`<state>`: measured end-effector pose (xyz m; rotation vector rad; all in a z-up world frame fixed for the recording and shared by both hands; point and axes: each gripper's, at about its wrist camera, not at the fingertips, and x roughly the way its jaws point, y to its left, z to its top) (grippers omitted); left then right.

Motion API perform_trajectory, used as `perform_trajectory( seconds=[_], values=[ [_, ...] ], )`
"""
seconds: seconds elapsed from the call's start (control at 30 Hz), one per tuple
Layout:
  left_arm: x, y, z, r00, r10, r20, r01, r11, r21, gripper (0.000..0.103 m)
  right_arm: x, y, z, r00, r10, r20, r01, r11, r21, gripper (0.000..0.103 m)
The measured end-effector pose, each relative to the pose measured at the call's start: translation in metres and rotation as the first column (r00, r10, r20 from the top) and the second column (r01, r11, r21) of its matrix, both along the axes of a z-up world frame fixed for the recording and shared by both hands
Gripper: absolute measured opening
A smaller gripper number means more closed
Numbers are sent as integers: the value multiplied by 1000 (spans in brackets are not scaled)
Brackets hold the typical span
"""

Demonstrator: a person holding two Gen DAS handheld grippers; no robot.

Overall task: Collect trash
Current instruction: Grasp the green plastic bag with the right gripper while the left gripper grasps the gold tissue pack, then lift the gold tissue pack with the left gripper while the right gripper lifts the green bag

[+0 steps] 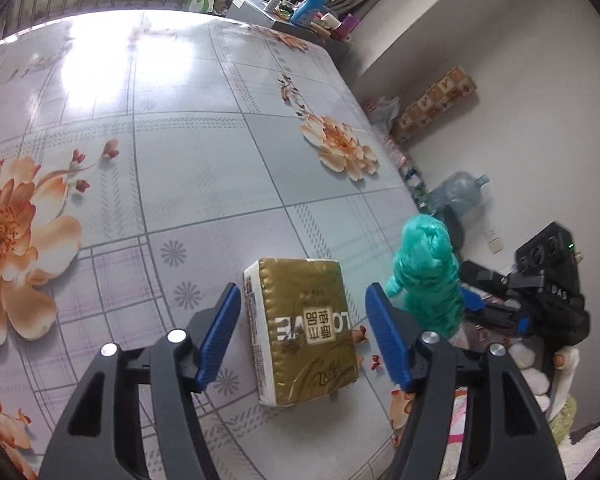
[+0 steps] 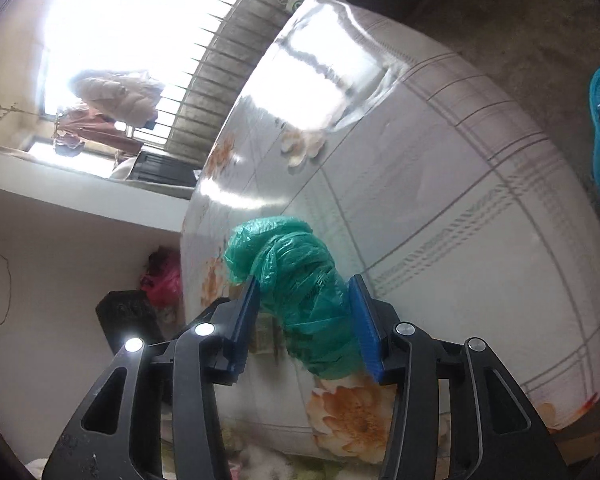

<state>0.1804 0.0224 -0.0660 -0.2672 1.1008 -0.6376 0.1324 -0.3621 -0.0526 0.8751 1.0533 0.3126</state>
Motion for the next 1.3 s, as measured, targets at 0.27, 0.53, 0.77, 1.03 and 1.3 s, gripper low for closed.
perform_trajectory(
  seconds=[0.27,0.53,0.77,1.03,1.3],
  values=[
    [-10,-29,-4,994,-61,86,43,980,192,73,-15,54,-1,993,114,33,-108,983,-151,67],
    [-10,-46,-8,983,-109,145,56,944,324,73,-26,65,-9,981,189,50,-161,925,-345,67],
    [-9,-55,-10,980,-100,170,34,935,353,64,-25,44,-10,984,172,51,-153,954,-259,48],
    [-11,-54,-8,982,-88,165,22,932,361,59,-30,22,-7,987,157,36,-151,980,-132,50],
    [-14,-48,-7,982,-76,174,6,928,373,59,-23,28,8,982,154,110,-135,977,-165,68]
  ],
)
